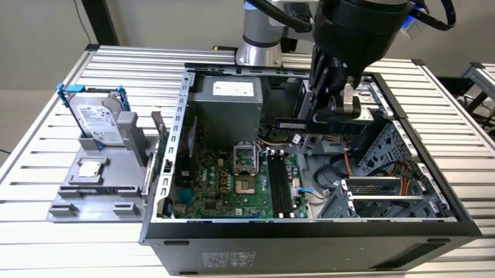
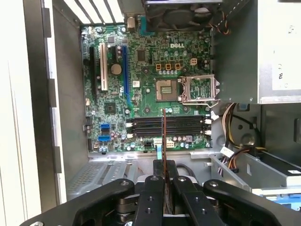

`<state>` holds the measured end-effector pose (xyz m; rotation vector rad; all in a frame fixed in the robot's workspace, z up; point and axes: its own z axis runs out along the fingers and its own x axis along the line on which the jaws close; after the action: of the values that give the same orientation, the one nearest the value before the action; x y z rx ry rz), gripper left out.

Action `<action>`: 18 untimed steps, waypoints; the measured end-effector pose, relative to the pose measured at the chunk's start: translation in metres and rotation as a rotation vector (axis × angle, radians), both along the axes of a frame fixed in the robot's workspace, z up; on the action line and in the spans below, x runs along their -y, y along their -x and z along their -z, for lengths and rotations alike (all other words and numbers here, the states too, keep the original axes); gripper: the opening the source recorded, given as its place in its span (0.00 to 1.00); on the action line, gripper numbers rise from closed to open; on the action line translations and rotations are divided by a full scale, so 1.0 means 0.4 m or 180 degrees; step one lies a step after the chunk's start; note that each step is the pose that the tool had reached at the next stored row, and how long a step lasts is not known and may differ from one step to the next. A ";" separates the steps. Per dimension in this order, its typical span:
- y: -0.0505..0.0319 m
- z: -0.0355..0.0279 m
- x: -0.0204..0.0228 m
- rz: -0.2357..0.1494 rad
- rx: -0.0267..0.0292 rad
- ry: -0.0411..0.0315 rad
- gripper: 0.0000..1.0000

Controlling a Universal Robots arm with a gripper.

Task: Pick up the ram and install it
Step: 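Pick up the ram and move it above insertion slot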

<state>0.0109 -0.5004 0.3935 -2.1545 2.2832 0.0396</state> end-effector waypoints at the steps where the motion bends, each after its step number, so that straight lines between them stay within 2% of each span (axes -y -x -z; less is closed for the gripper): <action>1: 0.000 0.000 -0.003 0.0000 0.0000 0.0000 0.00; 7: -0.001 0.000 -0.012 0.0000 0.0000 0.0001 0.00; 13: -0.001 0.000 -0.032 0.0000 0.0000 0.0000 0.00; 18: -0.001 0.001 -0.041 0.0000 0.0000 0.0000 0.00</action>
<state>0.0113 -0.4841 0.3931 -2.1545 2.2834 0.0394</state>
